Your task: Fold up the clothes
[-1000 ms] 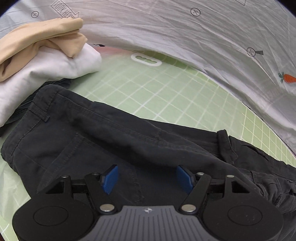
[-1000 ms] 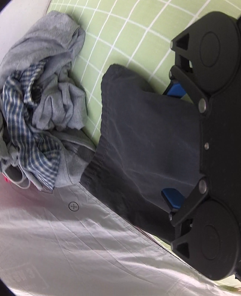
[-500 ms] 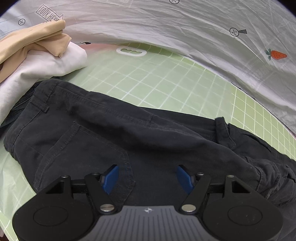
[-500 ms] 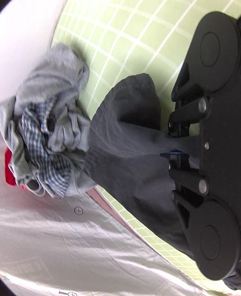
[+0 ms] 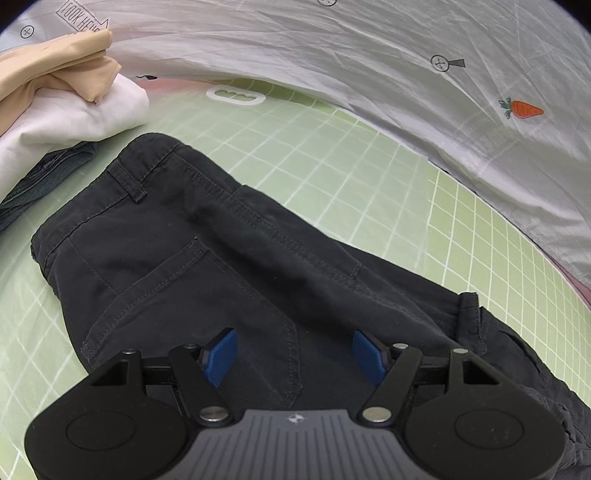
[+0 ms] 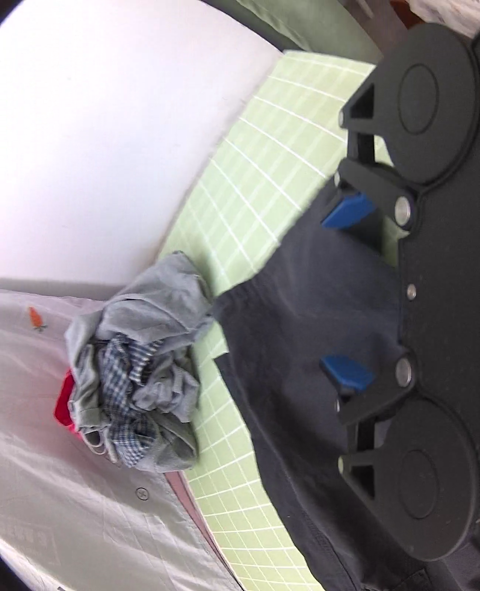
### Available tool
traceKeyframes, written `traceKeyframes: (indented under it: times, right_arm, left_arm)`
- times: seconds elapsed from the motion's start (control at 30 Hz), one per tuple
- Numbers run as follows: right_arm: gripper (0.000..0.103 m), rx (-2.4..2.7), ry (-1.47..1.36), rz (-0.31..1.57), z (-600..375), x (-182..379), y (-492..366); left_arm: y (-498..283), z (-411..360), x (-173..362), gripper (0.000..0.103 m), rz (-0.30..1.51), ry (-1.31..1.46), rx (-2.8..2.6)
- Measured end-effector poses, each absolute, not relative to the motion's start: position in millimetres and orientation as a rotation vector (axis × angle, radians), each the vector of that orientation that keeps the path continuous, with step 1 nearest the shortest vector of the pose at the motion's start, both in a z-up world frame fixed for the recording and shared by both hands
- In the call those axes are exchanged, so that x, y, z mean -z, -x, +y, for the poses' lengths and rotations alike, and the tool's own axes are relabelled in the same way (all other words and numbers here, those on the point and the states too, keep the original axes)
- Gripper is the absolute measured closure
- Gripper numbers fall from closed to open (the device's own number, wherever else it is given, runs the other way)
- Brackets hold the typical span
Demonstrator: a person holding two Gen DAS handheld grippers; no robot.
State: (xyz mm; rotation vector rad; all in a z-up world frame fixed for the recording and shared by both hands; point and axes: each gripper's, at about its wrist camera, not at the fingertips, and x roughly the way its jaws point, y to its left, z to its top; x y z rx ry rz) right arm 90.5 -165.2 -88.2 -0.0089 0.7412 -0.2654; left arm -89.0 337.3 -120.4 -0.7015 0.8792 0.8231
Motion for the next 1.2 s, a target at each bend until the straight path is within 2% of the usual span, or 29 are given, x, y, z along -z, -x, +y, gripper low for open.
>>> traceKeyframes:
  times: [0.07, 0.4, 0.47, 0.67, 0.77, 0.8, 0.83, 0.9, 0.93, 1.03, 1.2]
  right_arm:
    - [0.016, 0.236, 0.043, 0.695, -151, 76, -90]
    - [0.016, -0.04, -0.18, 0.854, -66, 91, -150]
    - [0.021, -0.075, -0.222, 0.888, -50, 97, -159]
    - [0.048, -0.135, -0.184, 1.035, -26, 123, -177]
    - [0.066, -0.167, -0.184, 1.064, -27, 132, -178]
    - [0.078, -0.174, -0.194, 1.057, -30, 131, -176]
    - [0.085, -0.191, -0.2, 1.048, -32, 130, -175]
    - [0.093, -0.218, -0.194, 1.014, -35, 121, -169]
    - [0.095, -0.226, -0.179, 0.989, -36, 115, -165]
    - [0.095, -0.247, -0.136, 0.914, -40, 95, -152]
    - [0.097, -0.281, -0.198, 0.804, -46, 57, -141]
  left_arm:
    - [82, 338, 117, 0.028, 0.868, 0.712, -0.815]
    - [34, 347, 123, 0.025, 0.907, 0.76, -0.894]
    - [25, 350, 128, 0.025, 0.924, 0.755, -0.901]
    - [13, 363, 151, 0.027, 1.037, 0.747, -1.008]
    - [18, 368, 162, 0.046, 1.048, 0.776, -1.051]
    - [21, 368, 164, 0.052, 1.038, 0.791, -1.057]
    - [24, 367, 164, 0.063, 1.016, 0.812, -1.049]
    - [31, 364, 158, 0.076, 0.965, 0.819, -1.044]
    - [35, 362, 154, 0.089, 0.94, 0.82, -1.043]
    - [49, 358, 135, 0.098, 0.853, 0.821, -1.034]
    - [59, 356, 96, 0.099, 0.734, 0.77, -1.008]
